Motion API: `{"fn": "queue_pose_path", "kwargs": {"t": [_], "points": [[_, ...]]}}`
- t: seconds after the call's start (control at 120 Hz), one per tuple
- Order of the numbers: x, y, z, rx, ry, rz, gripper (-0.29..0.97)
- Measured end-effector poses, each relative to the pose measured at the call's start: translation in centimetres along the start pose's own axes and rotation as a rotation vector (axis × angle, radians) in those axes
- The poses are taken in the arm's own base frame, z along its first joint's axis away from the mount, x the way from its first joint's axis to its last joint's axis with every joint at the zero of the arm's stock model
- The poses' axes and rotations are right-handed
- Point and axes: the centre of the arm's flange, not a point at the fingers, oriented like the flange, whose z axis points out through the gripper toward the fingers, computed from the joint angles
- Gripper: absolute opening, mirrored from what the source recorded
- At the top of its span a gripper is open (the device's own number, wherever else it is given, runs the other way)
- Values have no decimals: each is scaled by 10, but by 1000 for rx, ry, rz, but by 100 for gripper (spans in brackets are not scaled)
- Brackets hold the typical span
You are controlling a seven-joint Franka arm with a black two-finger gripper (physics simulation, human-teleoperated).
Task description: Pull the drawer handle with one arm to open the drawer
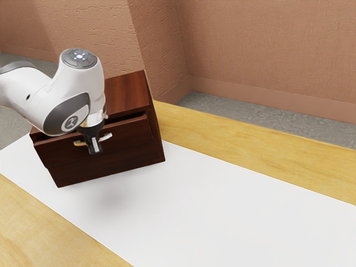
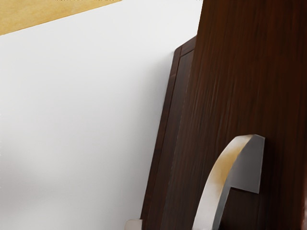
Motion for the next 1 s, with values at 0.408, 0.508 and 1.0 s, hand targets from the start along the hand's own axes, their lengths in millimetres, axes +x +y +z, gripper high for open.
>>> {"fn": "queue_pose_path", "kwargs": {"t": [0.408, 0.508, 1.0], "points": [[-7, -22, -13, -14, 2, 29, -5], [-7, -25, -10, -6, 4, 28, -4], [-12, -36, -11, 46, -3, 25, -6]]}}
